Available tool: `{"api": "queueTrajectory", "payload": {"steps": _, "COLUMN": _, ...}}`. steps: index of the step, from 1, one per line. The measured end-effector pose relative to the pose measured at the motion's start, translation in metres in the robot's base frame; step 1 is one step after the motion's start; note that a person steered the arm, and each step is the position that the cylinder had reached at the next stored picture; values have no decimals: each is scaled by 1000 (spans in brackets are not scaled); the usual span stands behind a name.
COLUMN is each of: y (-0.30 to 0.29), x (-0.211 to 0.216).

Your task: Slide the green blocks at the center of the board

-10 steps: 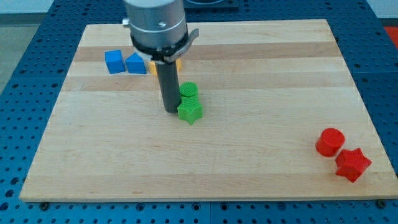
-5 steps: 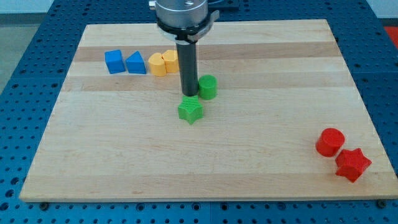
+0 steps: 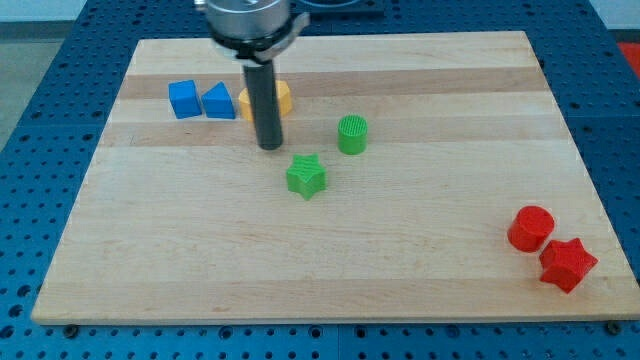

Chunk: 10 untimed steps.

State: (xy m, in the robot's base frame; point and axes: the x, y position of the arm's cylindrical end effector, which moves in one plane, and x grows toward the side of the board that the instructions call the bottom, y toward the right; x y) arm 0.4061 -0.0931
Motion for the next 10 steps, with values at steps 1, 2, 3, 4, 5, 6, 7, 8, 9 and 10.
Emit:
{"api": "queueTrajectory", "payload": {"steps": 1, "y": -14, "x": 33}}
{"api": "queueTrajectory", "payload": {"steps": 2, "y": 3, "x": 85}}
{"api": "queueTrajectory", "payload": {"steps": 3, "y": 31, "x": 93}}
{"api": "queueTrajectory", "payload": {"steps": 4, "y": 64, "x": 90}}
{"api": "queueTrajectory", "payload": {"steps": 5, "y": 82, "x": 53}}
{"api": "queueTrajectory", "payload": {"steps": 6, "y": 83, "x": 48}}
{"api": "queueTrajectory", "payload": {"steps": 7, "y": 83, "x": 47}}
{"api": "queueTrajectory", "payload": {"steps": 8, "y": 83, "x": 34}}
{"api": "queueTrajectory", "payload": {"steps": 9, "y": 83, "x": 13}}
{"api": "queueTrajectory", "payload": {"steps": 10, "y": 83, "x": -2}}
